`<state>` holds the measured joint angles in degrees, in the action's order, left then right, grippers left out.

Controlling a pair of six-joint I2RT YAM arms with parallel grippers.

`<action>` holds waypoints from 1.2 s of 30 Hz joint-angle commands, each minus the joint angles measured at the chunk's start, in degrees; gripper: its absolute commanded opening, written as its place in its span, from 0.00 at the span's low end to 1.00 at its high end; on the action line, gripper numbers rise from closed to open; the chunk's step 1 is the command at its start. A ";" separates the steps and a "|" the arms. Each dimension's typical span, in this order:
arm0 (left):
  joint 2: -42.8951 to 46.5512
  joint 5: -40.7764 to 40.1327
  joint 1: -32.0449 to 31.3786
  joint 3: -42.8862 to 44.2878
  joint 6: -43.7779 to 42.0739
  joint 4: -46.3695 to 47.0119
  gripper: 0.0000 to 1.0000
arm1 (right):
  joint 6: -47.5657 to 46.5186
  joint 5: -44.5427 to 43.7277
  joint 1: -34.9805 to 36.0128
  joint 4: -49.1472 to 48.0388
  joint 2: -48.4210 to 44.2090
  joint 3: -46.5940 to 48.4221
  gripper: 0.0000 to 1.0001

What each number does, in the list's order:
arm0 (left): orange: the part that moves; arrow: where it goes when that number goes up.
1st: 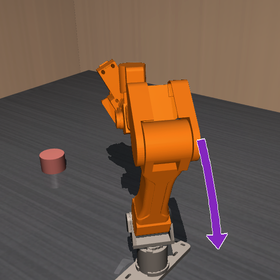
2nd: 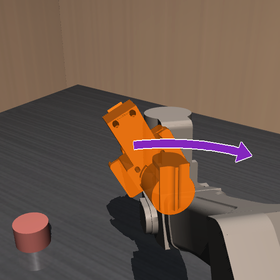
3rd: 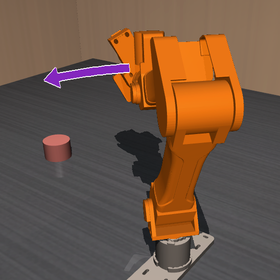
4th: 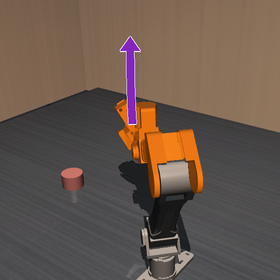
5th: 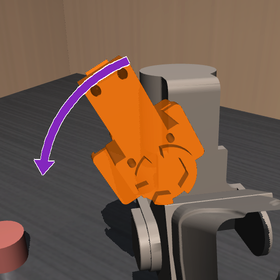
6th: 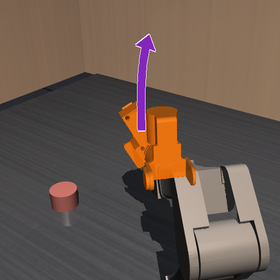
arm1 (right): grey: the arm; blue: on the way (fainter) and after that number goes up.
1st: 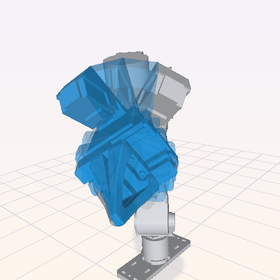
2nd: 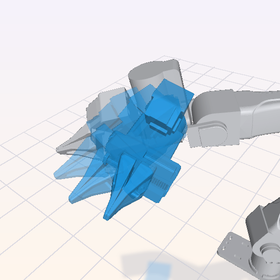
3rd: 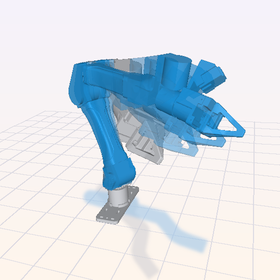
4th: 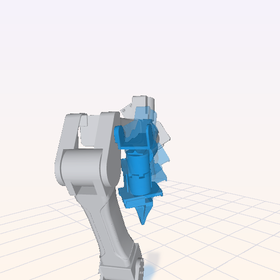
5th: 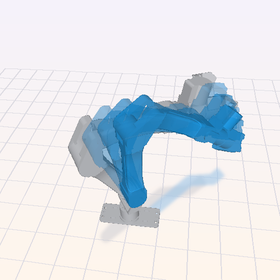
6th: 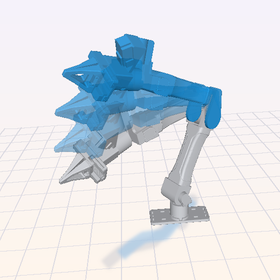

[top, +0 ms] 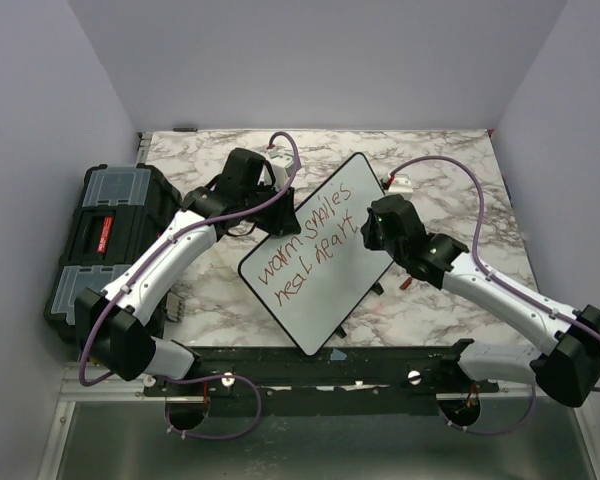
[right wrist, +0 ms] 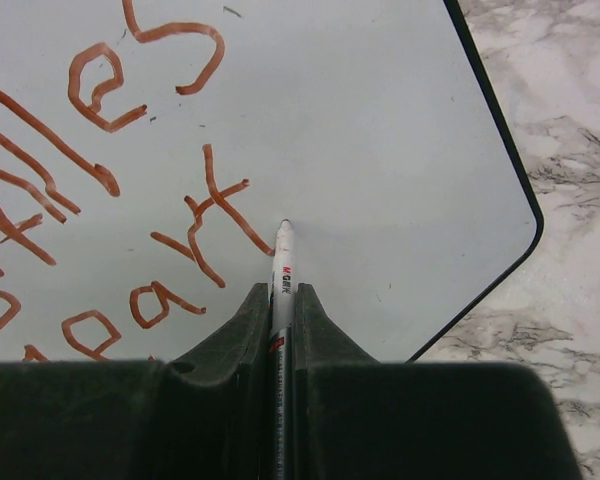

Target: Write a sentence on the whiteboard

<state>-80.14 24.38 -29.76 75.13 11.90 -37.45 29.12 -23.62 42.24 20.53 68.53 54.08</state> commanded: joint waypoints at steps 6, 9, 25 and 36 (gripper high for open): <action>-0.18 -3.63 -0.83 -0.48 -4.43 0.06 0.00 | -3.24 -3.61 -0.22 1.39 -0.87 4.31 0.01; -0.46 -3.77 -0.82 -0.08 -4.50 -0.03 0.00 | -4.02 -5.09 -0.18 2.82 -2.28 5.26 0.01; -3.02 -5.02 -0.82 1.52 -5.79 -0.61 0.00 | -1.10 -5.72 -0.75 -6.18 -7.50 -0.19 0.01; -4.80 -3.52 -0.82 2.12 -5.67 0.01 0.00 | -2.09 -8.23 -0.76 -6.85 -9.72 -0.94 0.01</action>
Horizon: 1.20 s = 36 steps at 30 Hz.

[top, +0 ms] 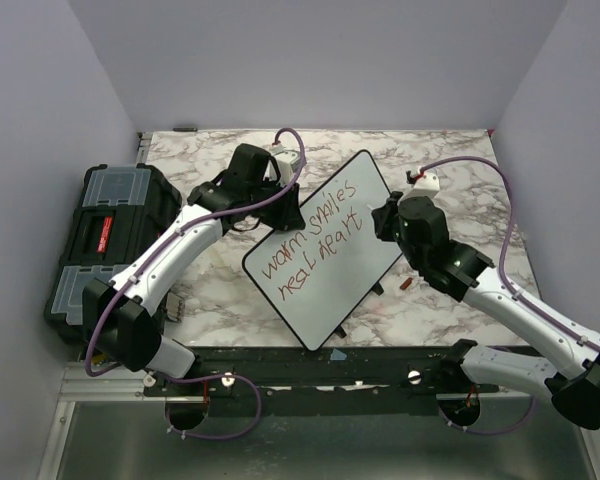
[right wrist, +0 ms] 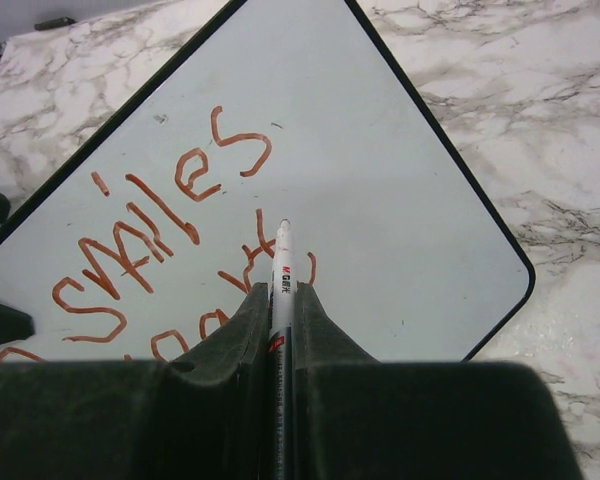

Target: Write a sentence on the whiteboard

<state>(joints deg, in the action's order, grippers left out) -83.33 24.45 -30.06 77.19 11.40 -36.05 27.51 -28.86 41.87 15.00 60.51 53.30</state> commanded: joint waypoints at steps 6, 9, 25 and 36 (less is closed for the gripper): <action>-2.47 -2.42 -0.51 0.82 -4.90 -1.53 0.00 | -0.87 -0.50 -0.47 0.13 -2.34 1.54 0.01; -2.52 -2.30 -0.52 0.61 -4.72 -1.45 0.00 | -0.96 -0.15 -0.54 1.31 -2.36 2.04 0.01; -1.29 -1.42 -0.60 0.08 -3.83 -0.95 0.00 | -2.03 12.58 -9.35 -3.37 3.91 0.77 0.01; -0.97 -1.43 -0.78 0.06 -3.75 -0.88 0.00 | -2.38 16.70 -12.69 -6.25 7.21 0.32 0.01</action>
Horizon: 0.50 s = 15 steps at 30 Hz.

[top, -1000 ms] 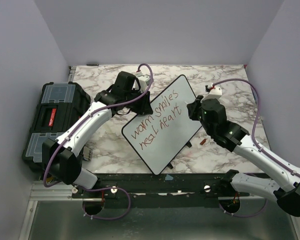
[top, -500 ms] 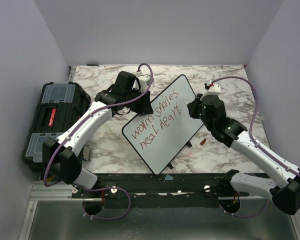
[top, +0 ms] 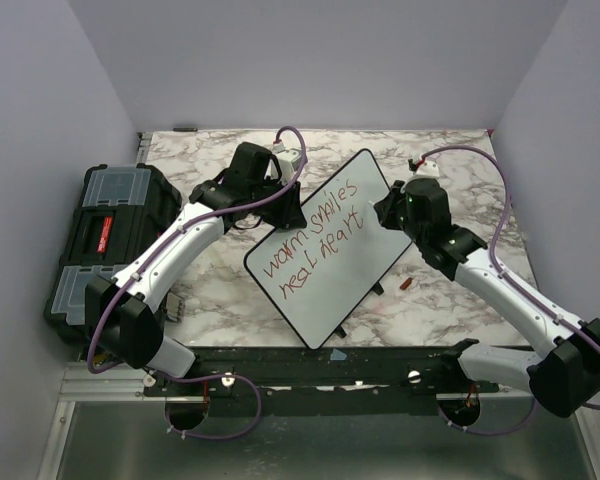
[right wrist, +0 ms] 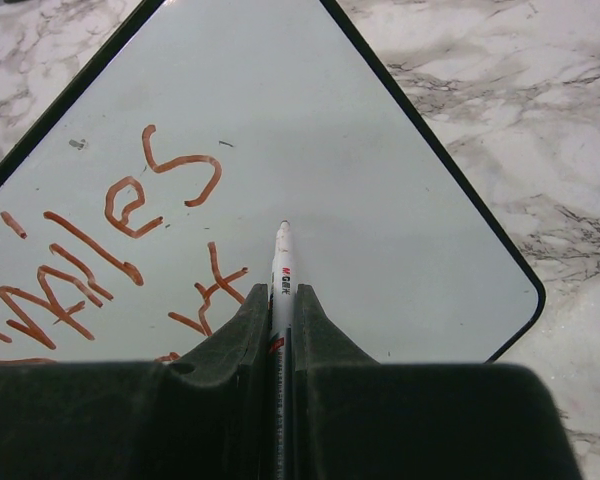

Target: Write a sentence on the whiteboard

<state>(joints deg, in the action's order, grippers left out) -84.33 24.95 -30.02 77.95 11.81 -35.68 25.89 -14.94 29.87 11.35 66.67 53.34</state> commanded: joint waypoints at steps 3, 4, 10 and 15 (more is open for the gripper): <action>0.09 -2.10 -0.89 -0.86 -4.23 -1.32 0.00 | -0.82 3.38 -1.06 -3.24 2.04 0.19 0.01; 0.08 -2.10 -0.89 -0.92 -4.25 -1.32 0.00 | -0.71 3.58 -1.14 -3.53 2.29 0.10 0.01; 0.12 -2.19 -0.98 -1.01 -4.25 -1.28 0.00 | -0.40 4.73 -1.36 -3.95 2.89 -0.39 0.01; 0.19 -2.27 -1.06 -0.96 -4.26 -1.32 0.00 | -0.33 5.89 -1.31 -3.97 2.33 -1.18 0.01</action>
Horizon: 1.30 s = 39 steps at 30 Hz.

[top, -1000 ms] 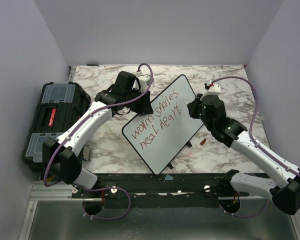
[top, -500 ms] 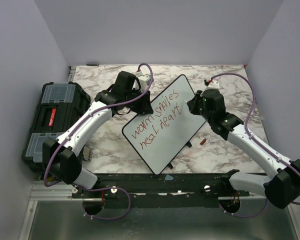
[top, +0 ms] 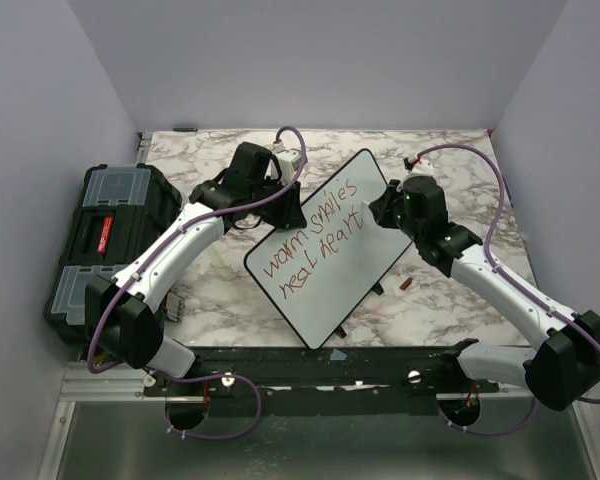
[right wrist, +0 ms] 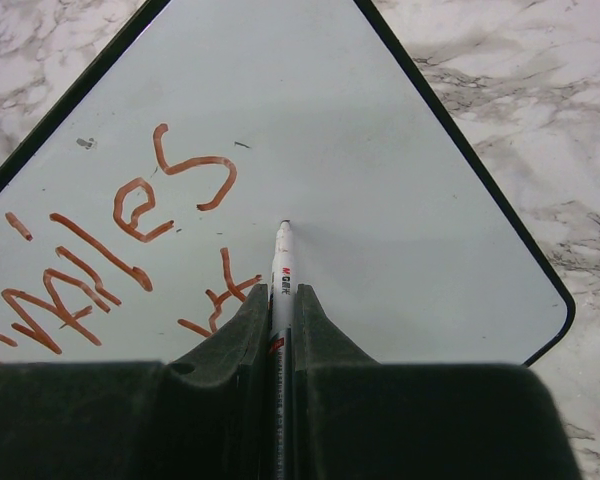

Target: Write a sentence on the whiteboard

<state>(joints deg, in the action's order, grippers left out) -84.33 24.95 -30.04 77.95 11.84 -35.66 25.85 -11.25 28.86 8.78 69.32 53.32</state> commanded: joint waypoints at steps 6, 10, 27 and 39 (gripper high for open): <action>0.49 -2.43 -1.23 -1.13 -4.32 -1.34 0.00 | 0.28 4.21 -0.35 -1.30 -0.66 -2.44 0.01; 0.58 -2.44 -1.22 -1.25 -4.36 -1.34 0.00 | 0.79 5.12 -0.34 -1.19 -1.03 -3.12 0.01; 0.75 -2.54 -1.55 -1.22 -4.36 -1.34 0.00 | 1.75 5.45 -0.31 0.23 -3.14 -6.44 0.01; 0.86 -2.88 -1.86 -1.41 -4.44 -1.39 0.00 | -0.26 -0.23 -0.30 2.91 -0.49 -3.58 0.01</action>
<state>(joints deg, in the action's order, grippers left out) -84.23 24.77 -30.13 77.87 12.08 -35.68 26.83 -9.13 28.64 8.95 67.20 48.36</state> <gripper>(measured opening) 0.218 0.125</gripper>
